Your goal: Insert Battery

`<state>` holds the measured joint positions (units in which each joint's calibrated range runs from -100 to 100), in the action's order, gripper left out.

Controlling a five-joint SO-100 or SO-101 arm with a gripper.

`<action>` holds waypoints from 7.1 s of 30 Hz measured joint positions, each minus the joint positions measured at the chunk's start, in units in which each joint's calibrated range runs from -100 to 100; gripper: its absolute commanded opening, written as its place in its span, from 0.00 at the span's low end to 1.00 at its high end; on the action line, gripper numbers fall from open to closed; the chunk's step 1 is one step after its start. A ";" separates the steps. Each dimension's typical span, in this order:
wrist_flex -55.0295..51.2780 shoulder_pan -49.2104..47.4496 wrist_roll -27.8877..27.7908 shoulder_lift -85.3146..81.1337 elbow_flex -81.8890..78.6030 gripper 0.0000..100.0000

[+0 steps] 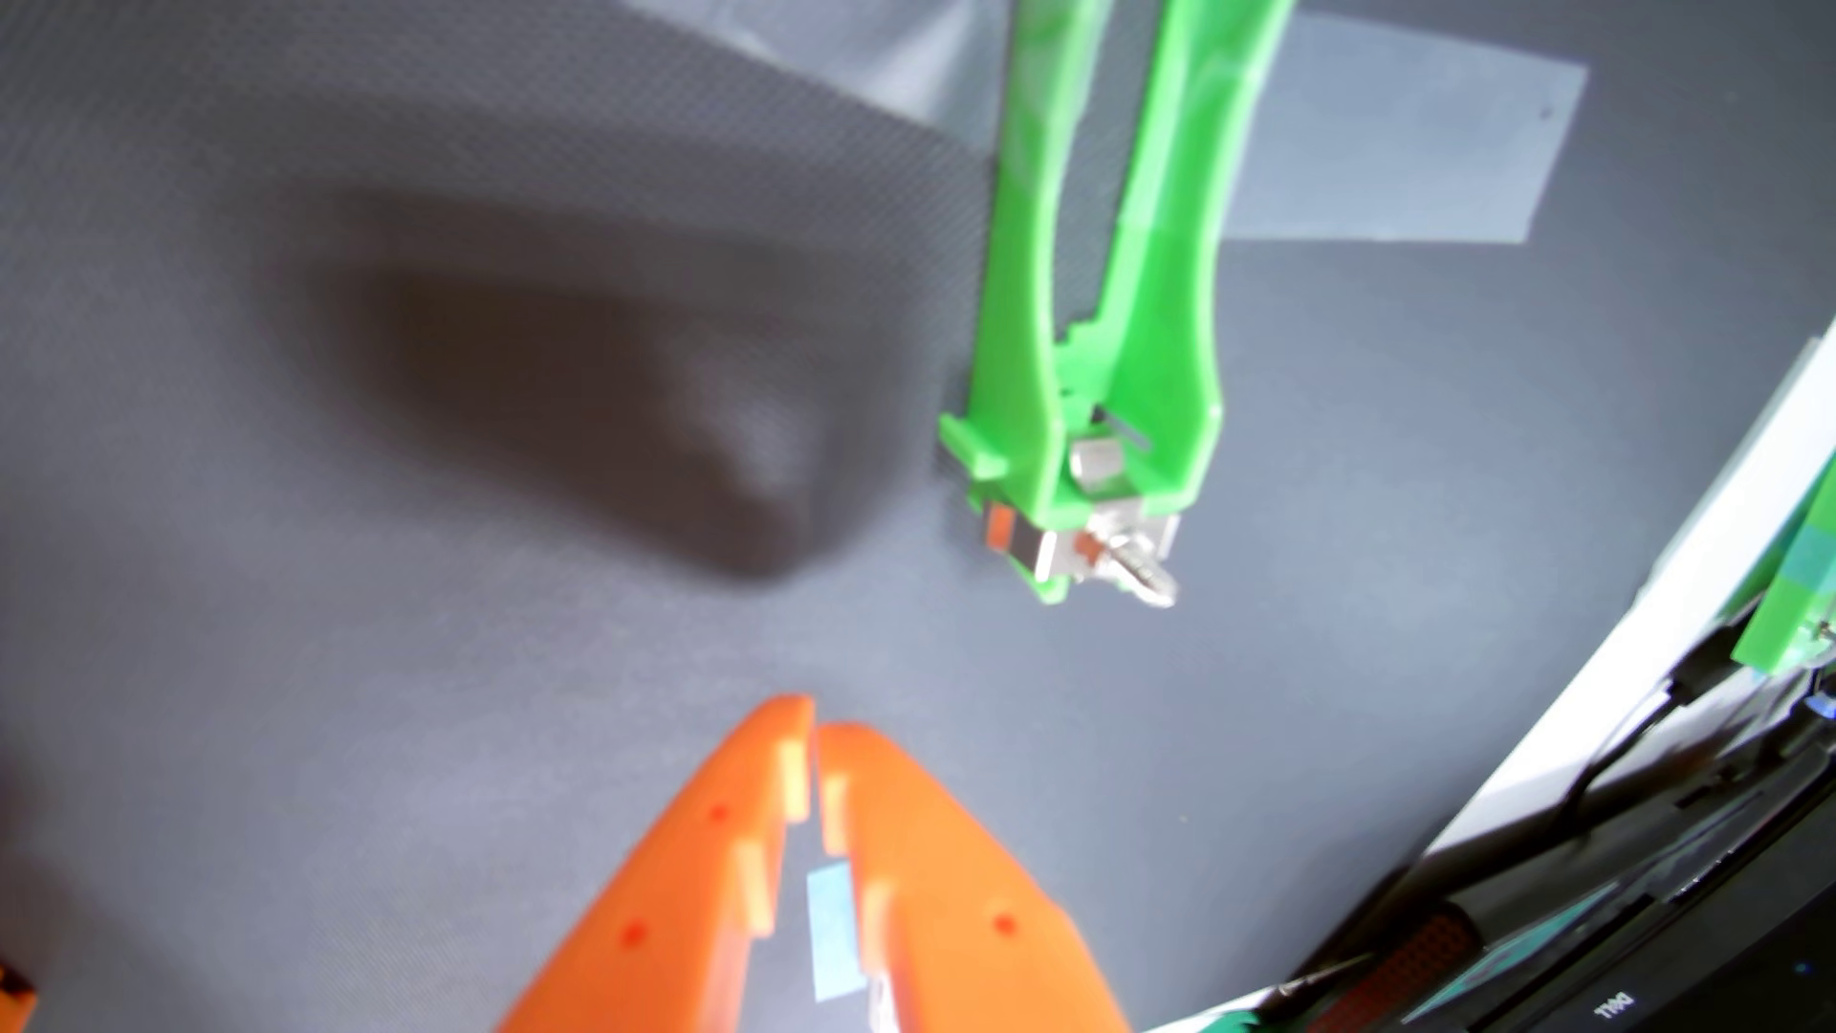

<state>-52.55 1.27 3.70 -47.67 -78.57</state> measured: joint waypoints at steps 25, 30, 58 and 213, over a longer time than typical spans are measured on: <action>0.00 0.00 0.00 0.00 0.00 0.02; 0.00 0.00 0.00 0.00 0.00 0.02; 0.00 -1.23 0.20 0.00 0.00 0.02; -7.36 33.35 -22.43 35.02 29.39 0.17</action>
<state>-59.92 34.62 -18.72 -12.65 -49.19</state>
